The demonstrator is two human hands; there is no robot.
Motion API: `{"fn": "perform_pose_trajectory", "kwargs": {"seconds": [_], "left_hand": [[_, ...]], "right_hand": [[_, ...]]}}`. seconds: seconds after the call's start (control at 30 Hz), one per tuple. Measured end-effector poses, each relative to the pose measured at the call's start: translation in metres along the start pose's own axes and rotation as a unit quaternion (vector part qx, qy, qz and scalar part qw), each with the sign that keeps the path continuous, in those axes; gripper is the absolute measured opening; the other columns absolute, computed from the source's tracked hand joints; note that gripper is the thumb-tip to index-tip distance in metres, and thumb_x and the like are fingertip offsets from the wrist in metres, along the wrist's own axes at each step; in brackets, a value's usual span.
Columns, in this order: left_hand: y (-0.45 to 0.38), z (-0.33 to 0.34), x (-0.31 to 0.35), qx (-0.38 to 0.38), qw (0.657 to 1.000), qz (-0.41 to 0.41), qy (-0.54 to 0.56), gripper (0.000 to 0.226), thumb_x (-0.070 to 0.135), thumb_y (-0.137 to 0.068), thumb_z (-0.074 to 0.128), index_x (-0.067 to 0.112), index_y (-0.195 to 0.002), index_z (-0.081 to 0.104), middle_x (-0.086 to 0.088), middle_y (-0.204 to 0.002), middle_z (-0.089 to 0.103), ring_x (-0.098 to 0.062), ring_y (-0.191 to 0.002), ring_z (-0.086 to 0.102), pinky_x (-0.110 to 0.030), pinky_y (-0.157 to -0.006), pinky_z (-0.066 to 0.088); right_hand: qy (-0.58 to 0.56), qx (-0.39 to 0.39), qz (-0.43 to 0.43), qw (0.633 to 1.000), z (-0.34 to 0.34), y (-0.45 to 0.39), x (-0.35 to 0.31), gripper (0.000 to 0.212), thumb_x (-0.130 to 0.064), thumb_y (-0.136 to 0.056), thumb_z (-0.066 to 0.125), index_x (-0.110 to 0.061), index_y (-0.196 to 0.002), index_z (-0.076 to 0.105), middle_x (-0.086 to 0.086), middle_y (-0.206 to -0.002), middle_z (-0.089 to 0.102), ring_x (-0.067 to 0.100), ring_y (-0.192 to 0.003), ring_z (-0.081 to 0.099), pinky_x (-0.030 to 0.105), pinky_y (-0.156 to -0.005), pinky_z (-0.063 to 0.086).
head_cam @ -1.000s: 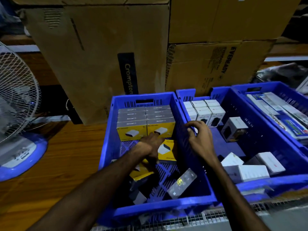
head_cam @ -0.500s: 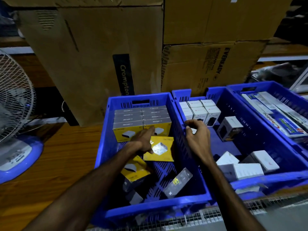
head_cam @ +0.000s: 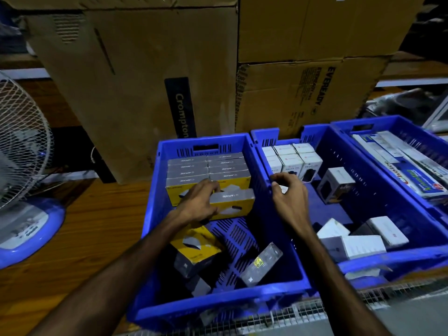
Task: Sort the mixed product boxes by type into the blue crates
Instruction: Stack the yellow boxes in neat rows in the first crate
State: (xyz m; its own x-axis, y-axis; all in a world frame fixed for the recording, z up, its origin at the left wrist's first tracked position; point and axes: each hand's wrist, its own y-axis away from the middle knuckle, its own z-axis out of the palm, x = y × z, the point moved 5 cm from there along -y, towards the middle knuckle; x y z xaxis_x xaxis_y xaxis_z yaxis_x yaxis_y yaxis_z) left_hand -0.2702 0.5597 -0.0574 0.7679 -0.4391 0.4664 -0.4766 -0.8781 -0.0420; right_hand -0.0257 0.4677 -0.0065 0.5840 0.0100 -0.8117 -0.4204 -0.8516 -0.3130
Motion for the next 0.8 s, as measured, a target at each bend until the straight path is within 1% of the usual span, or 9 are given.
{"fn": "perform_pose_trajectory", "kwargs": {"seconds": [0.13, 0.2, 0.27, 0.33, 0.43, 0.5, 0.57, 0.63, 0.8], "left_hand": [[-0.003, -0.009, 0.005, 0.059, 0.998, 0.004, -0.006, 0.044, 0.036, -0.08, 0.083, 0.028, -0.102, 0.046, 0.004, -0.106, 0.047, -0.022, -0.098, 0.051, -0.038, -0.077, 0.045], [-0.01, -0.01, 0.009, 0.085, 0.996, 0.001, -0.018, 0.045, 0.045, -0.08, 0.082, 0.028, -0.102, 0.046, 0.002, -0.108, 0.047, -0.02, -0.096, 0.05, -0.037, -0.077, 0.046], [-0.017, -0.008, 0.012, 0.094, 0.995, -0.006, -0.036, 0.043, 0.041, -0.082, 0.081, 0.029, -0.104, 0.045, 0.002, -0.113, 0.048, -0.021, -0.101, 0.052, -0.038, -0.08, 0.05], [-0.023, -0.004, 0.013, 0.094, 0.994, -0.003, -0.054, 0.041, 0.032, -0.084, 0.079, 0.027, -0.107, 0.046, 0.0, -0.117, 0.047, -0.025, -0.107, 0.054, -0.042, -0.083, 0.053], [-0.028, -0.003, 0.013, 0.107, 0.99, 0.0, -0.088, 0.048, 0.044, -0.083, 0.08, 0.023, -0.115, 0.05, -0.002, -0.12, 0.049, -0.025, -0.109, 0.052, -0.044, -0.082, 0.055], [-0.03, -0.003, 0.013, 0.118, 0.984, 0.0, -0.132, 0.056, 0.05, -0.079, 0.081, 0.021, -0.118, 0.051, -0.002, -0.12, 0.051, -0.025, -0.111, 0.051, -0.046, -0.079, 0.058], [-0.031, -0.004, 0.015, 0.133, 0.976, 0.001, -0.172, 0.061, 0.054, -0.076, 0.081, 0.02, -0.119, 0.055, -0.002, -0.118, 0.054, -0.024, -0.111, 0.05, -0.044, -0.079, 0.058], [-0.032, -0.005, 0.018, 0.148, 0.969, 0.003, -0.197, 0.064, 0.057, -0.073, 0.081, 0.018, -0.119, 0.058, -0.003, -0.116, 0.055, -0.024, -0.11, 0.05, -0.042, -0.08, 0.056], [-0.038, 0.0, 0.022, 0.147, 0.958, 0.01, -0.245, 0.064, 0.059, -0.073, 0.079, 0.017, -0.118, 0.061, -0.004, -0.118, 0.055, -0.025, -0.11, 0.05, -0.041, -0.082, 0.054]], "right_hand": [[0.004, -0.006, 0.001, 1.0, -0.001, 0.0, -0.003, 0.017, -0.011, -0.095, 0.063, -0.016, -0.107, 0.074, 0.002, -0.11, 0.072, 0.014, -0.103, 0.066, 0.035, -0.094, 0.053], [0.006, -0.009, 0.004, 1.0, -0.001, 0.001, -0.003, 0.018, -0.01, -0.094, 0.063, -0.015, -0.107, 0.073, 0.003, -0.11, 0.072, 0.016, -0.104, 0.066, 0.035, -0.095, 0.053], [0.011, -0.016, 0.008, 1.0, 0.0, 0.001, -0.004, 0.019, -0.011, -0.094, 0.063, -0.015, -0.109, 0.073, 0.003, -0.112, 0.069, 0.018, -0.107, 0.065, 0.033, -0.095, 0.051], [0.032, -0.027, 0.01, 0.999, 0.002, 0.002, -0.004, 0.024, -0.012, -0.094, 0.063, -0.015, -0.116, 0.07, 0.005, -0.118, 0.062, 0.022, -0.112, 0.062, 0.031, -0.095, 0.048], [0.101, -0.061, 0.02, 0.993, 0.007, 0.005, -0.002, 0.043, -0.021, -0.094, 0.064, -0.018, -0.136, 0.058, 0.01, -0.134, 0.049, 0.03, -0.119, 0.057, 0.038, -0.094, 0.048], [0.154, -0.096, 0.033, 0.983, 0.012, 0.006, 0.002, 0.051, -0.028, -0.094, 0.064, -0.019, -0.142, 0.05, 0.013, -0.138, 0.051, 0.036, -0.121, 0.057, 0.044, -0.092, 0.049], [0.194, -0.127, 0.032, 0.972, 0.018, 0.006, 0.004, 0.054, -0.03, -0.094, 0.062, -0.018, -0.143, 0.046, 0.016, -0.134, 0.058, 0.039, -0.119, 0.058, 0.048, -0.088, 0.05], [0.214, -0.137, 0.028, 0.967, 0.02, 0.006, 0.006, 0.055, -0.029, -0.094, 0.061, -0.017, -0.145, 0.043, 0.017, -0.133, 0.061, 0.041, -0.118, 0.059, 0.048, -0.084, 0.05], [0.224, -0.139, 0.031, 0.964, 0.021, 0.005, 0.008, 0.06, -0.027, -0.093, 0.059, -0.016, -0.149, 0.04, 0.017, -0.137, 0.059, 0.04, -0.12, 0.059, 0.048, -0.086, 0.049]]}}
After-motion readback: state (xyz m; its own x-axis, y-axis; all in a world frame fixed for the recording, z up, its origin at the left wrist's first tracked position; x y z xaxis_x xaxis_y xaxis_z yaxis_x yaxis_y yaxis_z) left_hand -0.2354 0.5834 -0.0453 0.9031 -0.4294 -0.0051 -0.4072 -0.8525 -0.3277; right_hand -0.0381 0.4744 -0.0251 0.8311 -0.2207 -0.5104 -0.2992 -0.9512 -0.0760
